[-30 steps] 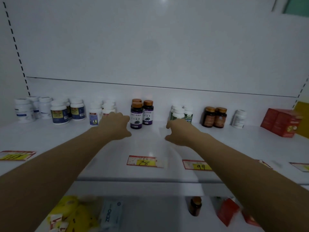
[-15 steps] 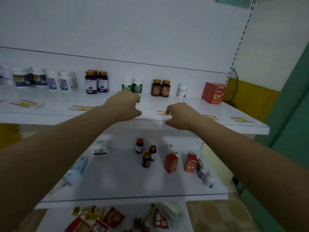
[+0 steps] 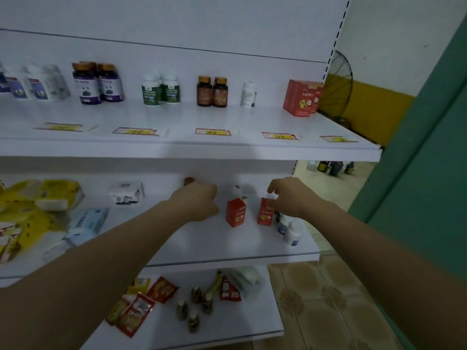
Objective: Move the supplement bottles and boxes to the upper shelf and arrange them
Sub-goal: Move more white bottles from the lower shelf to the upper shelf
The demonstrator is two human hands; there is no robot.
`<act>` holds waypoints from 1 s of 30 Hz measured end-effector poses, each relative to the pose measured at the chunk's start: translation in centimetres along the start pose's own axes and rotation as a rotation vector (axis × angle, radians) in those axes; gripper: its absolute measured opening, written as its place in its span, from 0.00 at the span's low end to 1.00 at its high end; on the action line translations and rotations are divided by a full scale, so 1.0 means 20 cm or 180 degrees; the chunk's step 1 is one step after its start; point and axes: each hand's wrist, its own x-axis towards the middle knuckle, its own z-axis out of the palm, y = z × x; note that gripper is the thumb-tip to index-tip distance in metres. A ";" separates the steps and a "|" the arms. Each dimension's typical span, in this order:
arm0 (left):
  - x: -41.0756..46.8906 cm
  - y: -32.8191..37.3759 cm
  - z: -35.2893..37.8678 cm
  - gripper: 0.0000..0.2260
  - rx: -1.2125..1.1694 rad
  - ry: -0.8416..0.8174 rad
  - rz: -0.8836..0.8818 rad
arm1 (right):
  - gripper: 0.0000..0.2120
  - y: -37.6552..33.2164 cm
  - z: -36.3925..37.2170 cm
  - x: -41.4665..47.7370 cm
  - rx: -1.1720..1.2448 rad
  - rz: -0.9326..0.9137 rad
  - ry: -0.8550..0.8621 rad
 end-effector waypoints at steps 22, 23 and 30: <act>1.00 0.56 0.98 0.22 -0.0877 -0.0512 0.0420 | 0.34 0.93 0.85 0.57 0.0586 0.0982 -0.0863; 1.05 0.61 1.02 0.22 -0.0871 -0.0490 0.0361 | 0.33 0.95 0.88 0.60 0.0677 0.0929 -0.0847; 1.30 0.80 1.21 0.23 -0.0759 -0.0344 0.0491 | 0.20 1.08 0.99 0.70 0.0992 0.0566 -0.0911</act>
